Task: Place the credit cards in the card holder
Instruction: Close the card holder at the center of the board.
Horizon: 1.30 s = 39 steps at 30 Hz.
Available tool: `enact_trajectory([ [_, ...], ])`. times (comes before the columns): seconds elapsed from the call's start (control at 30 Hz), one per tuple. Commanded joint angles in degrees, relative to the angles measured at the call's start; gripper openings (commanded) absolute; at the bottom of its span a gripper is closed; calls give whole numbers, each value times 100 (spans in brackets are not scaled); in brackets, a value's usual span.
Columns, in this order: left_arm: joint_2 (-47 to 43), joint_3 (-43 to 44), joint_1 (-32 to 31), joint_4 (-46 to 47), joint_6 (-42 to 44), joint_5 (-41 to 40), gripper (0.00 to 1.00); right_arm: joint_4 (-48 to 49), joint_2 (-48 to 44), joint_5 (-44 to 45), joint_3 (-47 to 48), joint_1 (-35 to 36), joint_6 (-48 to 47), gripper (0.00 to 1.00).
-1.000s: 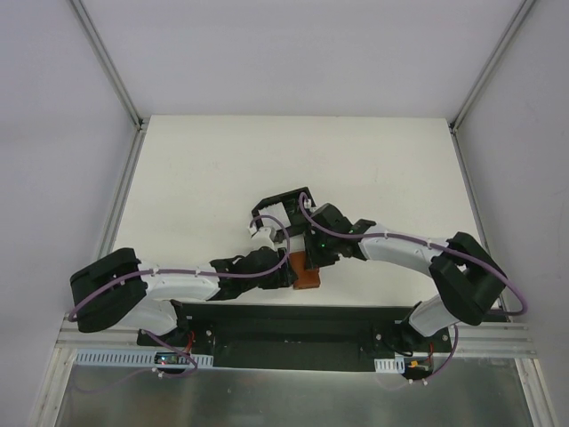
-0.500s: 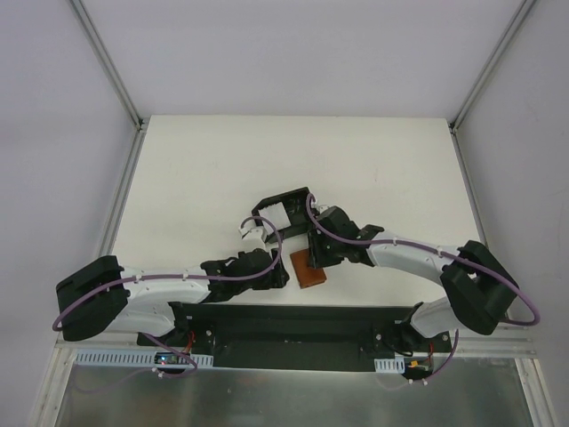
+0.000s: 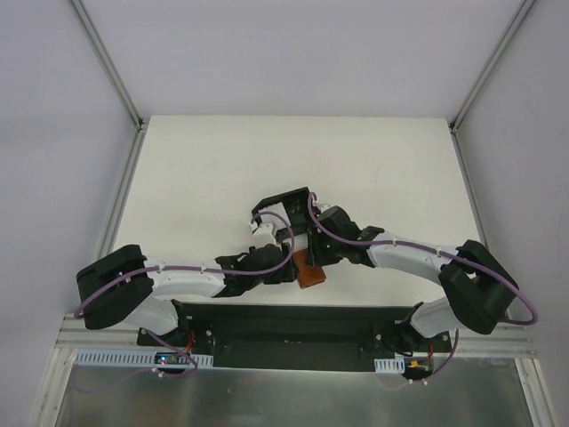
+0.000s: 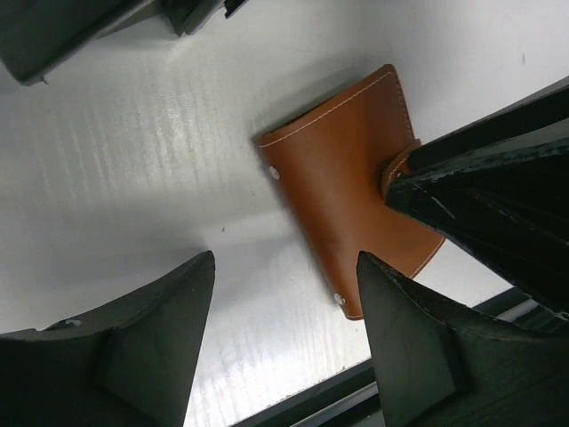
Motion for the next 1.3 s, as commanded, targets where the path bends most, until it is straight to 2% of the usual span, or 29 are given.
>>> enact_trajectory([
  [0.0, 379, -258, -46, -410, -73, 310, 66, 197, 201, -111, -159, 2, 130, 37],
  [0.3, 687, -319, -46, -101, -187, 513, 63, 312, 140, -260, -238, 2, 227, 37],
  [0.73, 898, -320, -46, -5, -231, 530, 45, 320, -98, -682, -10, 2, 236, 40],
  [1.27, 968, -302, -46, 39, -214, 565, 48, 144, -889, -402, -185, -165, 174, 47],
])
